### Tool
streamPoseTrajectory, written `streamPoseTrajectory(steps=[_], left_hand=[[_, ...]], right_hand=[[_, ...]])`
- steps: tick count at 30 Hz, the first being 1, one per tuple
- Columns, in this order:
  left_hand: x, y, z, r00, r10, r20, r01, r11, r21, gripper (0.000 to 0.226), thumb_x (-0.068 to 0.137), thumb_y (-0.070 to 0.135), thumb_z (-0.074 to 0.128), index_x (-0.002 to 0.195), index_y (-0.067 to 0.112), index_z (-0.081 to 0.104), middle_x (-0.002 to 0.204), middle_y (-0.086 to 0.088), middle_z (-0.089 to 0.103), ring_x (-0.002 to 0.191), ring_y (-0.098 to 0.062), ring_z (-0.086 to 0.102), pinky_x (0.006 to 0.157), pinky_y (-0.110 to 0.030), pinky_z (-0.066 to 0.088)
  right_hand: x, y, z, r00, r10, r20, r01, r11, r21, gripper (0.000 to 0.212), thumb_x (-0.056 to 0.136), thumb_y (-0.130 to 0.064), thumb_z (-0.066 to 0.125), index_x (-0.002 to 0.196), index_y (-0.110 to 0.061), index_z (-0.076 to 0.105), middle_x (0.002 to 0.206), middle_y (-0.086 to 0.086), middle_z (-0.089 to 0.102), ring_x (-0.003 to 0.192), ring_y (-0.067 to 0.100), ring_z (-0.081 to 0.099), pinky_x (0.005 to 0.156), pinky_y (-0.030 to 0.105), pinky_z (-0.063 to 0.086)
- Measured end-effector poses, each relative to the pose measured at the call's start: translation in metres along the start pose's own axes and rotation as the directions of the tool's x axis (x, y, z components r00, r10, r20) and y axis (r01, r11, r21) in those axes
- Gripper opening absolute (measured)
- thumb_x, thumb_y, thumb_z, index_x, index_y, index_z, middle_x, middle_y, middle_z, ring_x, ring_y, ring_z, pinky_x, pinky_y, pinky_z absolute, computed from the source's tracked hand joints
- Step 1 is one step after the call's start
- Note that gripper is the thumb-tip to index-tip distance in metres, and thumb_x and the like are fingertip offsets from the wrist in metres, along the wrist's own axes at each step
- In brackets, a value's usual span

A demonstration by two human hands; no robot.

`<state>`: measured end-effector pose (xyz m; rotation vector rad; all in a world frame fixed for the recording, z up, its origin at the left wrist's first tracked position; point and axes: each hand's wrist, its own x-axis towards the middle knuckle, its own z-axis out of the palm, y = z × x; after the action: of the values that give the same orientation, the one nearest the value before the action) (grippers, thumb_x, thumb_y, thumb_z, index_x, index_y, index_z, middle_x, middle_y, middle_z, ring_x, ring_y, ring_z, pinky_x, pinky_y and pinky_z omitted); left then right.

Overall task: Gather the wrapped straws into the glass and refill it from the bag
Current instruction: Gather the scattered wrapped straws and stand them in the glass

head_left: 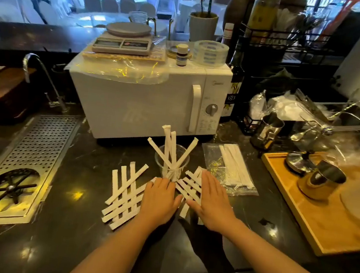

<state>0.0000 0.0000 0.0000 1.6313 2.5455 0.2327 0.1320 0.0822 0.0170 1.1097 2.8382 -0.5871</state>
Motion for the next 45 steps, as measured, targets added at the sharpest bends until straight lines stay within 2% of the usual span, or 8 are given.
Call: streamPoseTrajectory(steps=[16, 22, 25, 28, 33, 41, 43, 45], left_hand=[[0.024, 0.035, 0.011, 0.951, -0.265, 0.156, 0.273, 0.961, -0.031, 0.025, 0.084, 0.029, 0.045, 0.085, 0.01, 0.06, 0.099, -0.011, 0.066, 0.095, -0.027, 0.058, 0.094, -0.043, 0.038], [0.027, 0.035, 0.015, 0.929, -0.292, 0.226, 0.334, 0.926, -0.176, 0.018, 0.084, 0.018, 0.046, 0.094, 0.009, 0.059, 0.103, -0.012, 0.064, 0.093, -0.027, 0.06, 0.078, -0.035, 0.046], [0.03, 0.034, 0.013, 0.932, -0.263, 0.249, 0.333, 0.893, -0.303, 0.02, 0.086, 0.017, 0.046, 0.101, 0.009, 0.058, 0.107, -0.013, 0.064, 0.094, -0.029, 0.06, 0.073, -0.034, 0.046], [0.03, 0.036, 0.009, 0.93, -0.237, 0.282, 0.337, 0.857, -0.39, 0.025, 0.087, 0.014, 0.047, 0.11, 0.007, 0.053, 0.115, -0.016, 0.06, 0.101, -0.032, 0.058, 0.083, -0.038, 0.048], [0.03, 0.041, 0.005, 0.923, -0.218, 0.316, 0.347, 0.825, -0.446, 0.037, 0.082, -0.001, 0.043, 0.119, 0.004, 0.044, 0.128, -0.02, 0.048, 0.112, -0.034, 0.05, 0.087, -0.037, 0.045], [0.029, 0.05, 0.005, 0.935, -0.146, 0.322, 0.3, 0.809, -0.505, 0.038, 0.082, 0.002, 0.045, 0.12, 0.003, 0.04, 0.125, -0.022, 0.05, 0.111, -0.037, 0.051, 0.086, -0.042, 0.044], [0.03, 0.051, 0.005, 0.933, -0.154, 0.325, 0.312, 0.794, -0.521, 0.046, 0.084, 0.008, 0.05, 0.126, 0.003, 0.034, 0.13, -0.021, 0.048, 0.116, -0.037, 0.049, 0.091, -0.043, 0.043], [0.031, 0.052, 0.005, 0.922, -0.183, 0.342, 0.347, 0.782, -0.518, 0.054, 0.085, 0.015, 0.051, 0.131, 0.003, 0.026, 0.133, -0.023, 0.046, 0.119, -0.038, 0.047, 0.095, -0.044, 0.042]], right_hand=[[0.018, 0.016, -0.011, 0.907, 0.371, 0.198, -0.394, 0.914, 0.094, 0.064, 0.084, -0.04, 0.055, 0.133, -0.006, 0.031, 0.143, 0.016, 0.033, 0.131, 0.033, 0.032, 0.104, 0.043, 0.035], [0.023, 0.015, -0.01, 0.901, 0.361, 0.24, -0.408, 0.893, 0.191, 0.025, 0.081, -0.025, 0.054, 0.096, -0.004, 0.054, 0.127, 0.022, 0.05, 0.116, 0.037, 0.048, 0.085, 0.038, 0.045], [0.024, 0.01, -0.011, 0.891, 0.358, 0.279, -0.431, 0.86, 0.273, 0.016, 0.08, -0.018, 0.053, 0.085, -0.003, 0.055, 0.096, 0.014, 0.058, 0.088, 0.027, 0.054, 0.065, 0.028, 0.044], [0.024, 0.005, -0.013, 0.879, 0.368, 0.303, -0.464, 0.807, 0.364, 0.034, 0.08, -0.009, 0.054, 0.054, -0.013, 0.032, 0.059, 0.001, 0.035, 0.053, 0.012, 0.036, 0.044, 0.021, 0.026], [0.026, 0.001, -0.012, 0.854, 0.372, 0.364, -0.513, 0.724, 0.462, 0.033, 0.081, -0.006, 0.055, 0.058, -0.014, 0.034, 0.063, 0.002, 0.037, 0.058, 0.013, 0.039, 0.055, 0.026, 0.042], [0.03, -0.003, -0.011, 0.835, 0.43, 0.344, -0.548, 0.594, 0.589, 0.01, 0.081, -0.001, 0.053, 0.079, -0.005, 0.045, 0.086, 0.013, 0.048, 0.103, 0.034, 0.055, 0.091, 0.043, 0.049], [0.032, -0.005, -0.011, 0.837, 0.439, 0.327, -0.544, 0.595, 0.592, 0.008, 0.082, -0.001, 0.053, 0.082, -0.005, 0.045, 0.089, 0.013, 0.049, 0.105, 0.034, 0.055, 0.088, 0.038, 0.049], [0.035, -0.005, -0.008, 0.831, 0.464, 0.307, -0.55, 0.601, 0.58, 0.023, 0.083, -0.002, 0.052, 0.063, -0.007, 0.041, 0.07, 0.007, 0.045, 0.077, 0.027, 0.054, 0.064, 0.029, 0.048]])
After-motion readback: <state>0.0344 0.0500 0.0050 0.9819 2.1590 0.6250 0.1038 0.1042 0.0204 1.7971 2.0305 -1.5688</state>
